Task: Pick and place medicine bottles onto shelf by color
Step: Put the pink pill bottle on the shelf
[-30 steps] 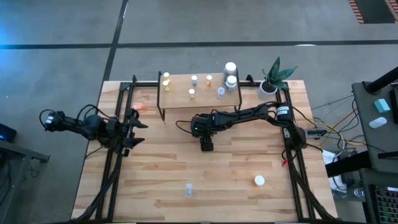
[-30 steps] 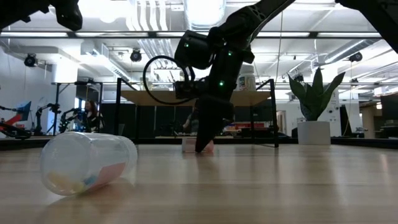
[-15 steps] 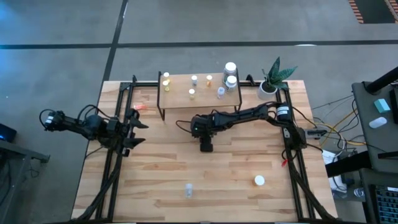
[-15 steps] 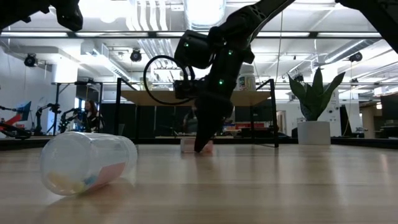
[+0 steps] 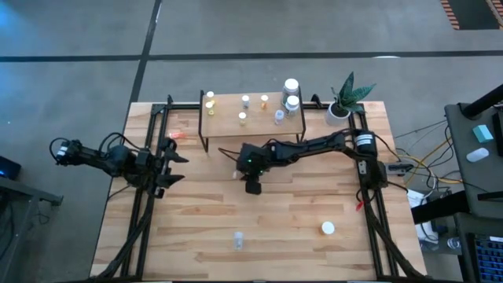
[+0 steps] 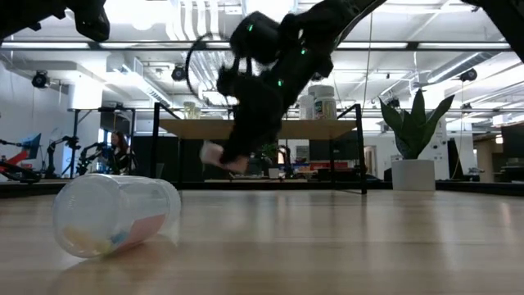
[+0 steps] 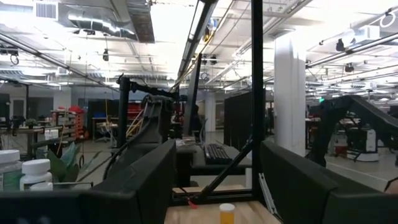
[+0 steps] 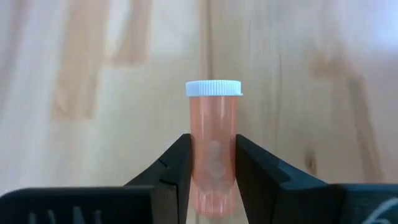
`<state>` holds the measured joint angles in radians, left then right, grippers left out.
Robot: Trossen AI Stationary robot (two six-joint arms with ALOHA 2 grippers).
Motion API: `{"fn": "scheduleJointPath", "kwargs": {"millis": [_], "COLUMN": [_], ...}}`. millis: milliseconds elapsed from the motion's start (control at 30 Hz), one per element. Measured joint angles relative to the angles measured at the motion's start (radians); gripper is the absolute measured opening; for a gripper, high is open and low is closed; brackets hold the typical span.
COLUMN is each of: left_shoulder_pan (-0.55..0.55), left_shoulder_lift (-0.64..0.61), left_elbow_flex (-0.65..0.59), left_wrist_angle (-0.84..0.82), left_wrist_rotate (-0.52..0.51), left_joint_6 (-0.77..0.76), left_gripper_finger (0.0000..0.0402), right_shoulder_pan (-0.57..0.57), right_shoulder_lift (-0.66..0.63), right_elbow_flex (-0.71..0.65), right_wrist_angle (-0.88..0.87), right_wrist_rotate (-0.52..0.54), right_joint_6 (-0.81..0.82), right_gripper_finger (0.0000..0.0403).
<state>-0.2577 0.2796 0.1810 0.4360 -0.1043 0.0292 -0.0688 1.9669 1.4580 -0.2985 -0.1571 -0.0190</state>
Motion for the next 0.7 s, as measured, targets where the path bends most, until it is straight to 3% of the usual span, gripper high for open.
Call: {"fn": "scheduleJointPath", "kwargs": {"millis": [400, 533, 700], "left_shoulder_pan": [0.0, 0.0, 0.0], "left_shoulder_lift": [0.003, 0.005, 0.007], "left_elbow_flex": [0.0, 0.0, 0.0], "left_wrist_angle": [0.007, 0.008, 0.009], "left_wrist_rotate": [0.0, 0.0, 0.0], "left_joint_6": [0.0, 0.0, 0.003], "left_gripper_finger": [0.0217, 0.0217, 0.0217], "right_shoulder_pan": [0.038, 0.056, 0.077], "right_shoulder_lift": [-0.285, -0.396, -0.522], "right_elbow_flex": [-0.282, -0.424, -0.589], "right_wrist_angle": [0.475, 0.642, 0.834], "right_wrist_rotate": [0.012, 0.144, 0.4], "right_joint_6": [0.006, -0.012, -0.056], "right_gripper_finger": [0.0095, 0.0096, 0.0096]}}
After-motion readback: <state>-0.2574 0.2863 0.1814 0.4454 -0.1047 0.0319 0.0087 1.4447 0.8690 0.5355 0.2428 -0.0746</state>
